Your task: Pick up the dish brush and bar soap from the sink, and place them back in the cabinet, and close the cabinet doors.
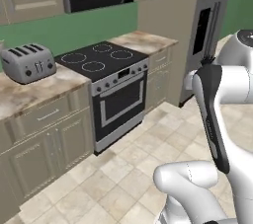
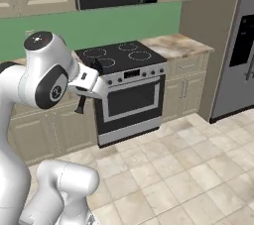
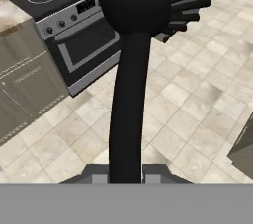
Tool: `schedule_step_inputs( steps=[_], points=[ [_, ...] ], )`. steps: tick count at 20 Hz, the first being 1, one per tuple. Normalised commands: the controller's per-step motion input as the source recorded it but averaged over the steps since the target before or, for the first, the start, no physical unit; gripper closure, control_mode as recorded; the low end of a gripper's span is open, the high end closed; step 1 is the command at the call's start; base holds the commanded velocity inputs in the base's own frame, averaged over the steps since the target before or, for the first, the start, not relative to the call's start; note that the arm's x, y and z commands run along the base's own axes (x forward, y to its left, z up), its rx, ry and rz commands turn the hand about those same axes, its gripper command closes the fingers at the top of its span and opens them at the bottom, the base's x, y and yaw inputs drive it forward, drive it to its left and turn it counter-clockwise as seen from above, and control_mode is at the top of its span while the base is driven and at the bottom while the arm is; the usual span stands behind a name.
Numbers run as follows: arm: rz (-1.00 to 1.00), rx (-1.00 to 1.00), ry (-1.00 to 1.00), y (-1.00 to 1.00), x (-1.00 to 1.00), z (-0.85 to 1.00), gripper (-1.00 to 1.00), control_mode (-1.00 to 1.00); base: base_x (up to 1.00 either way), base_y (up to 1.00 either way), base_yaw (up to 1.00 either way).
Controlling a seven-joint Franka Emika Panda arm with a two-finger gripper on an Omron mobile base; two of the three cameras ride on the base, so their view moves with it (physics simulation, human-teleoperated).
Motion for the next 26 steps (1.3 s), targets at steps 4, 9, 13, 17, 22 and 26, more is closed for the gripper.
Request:
schedule_step_inputs(
  steps=[4, 9, 13, 17, 22, 26],
  points=[
    [0.00, 0.00, 0.00, 0.00, 0.00, 0.00, 1.00, 1.00, 0.00, -0.02, -0.42],
    [0.00, 0.00, 0.00, 0.00, 0.00, 0.00, 1.00, 1.00, 0.00, -0.02, -0.43],
    [0.00, 0.00, 0.00, 0.00, 0.00, 0.00, 1.00, 1.00, 0.00, 0.00, -0.45],
    [0.00, 0.00, 0.00, 0.00, 0.00, 0.00, 1.00, 1.00, 0.00, -0.01, -0.46],
    [0.00, 0.00, 0.00, 0.00, 0.00, 0.00, 1.00, 1.00, 0.00, -0.05, -0.46],
    [0.00, 0.00, 0.00, 0.00, 0.00, 0.00, 1.00, 1.00, 0.00, -0.06, -0.46]
  ],
)
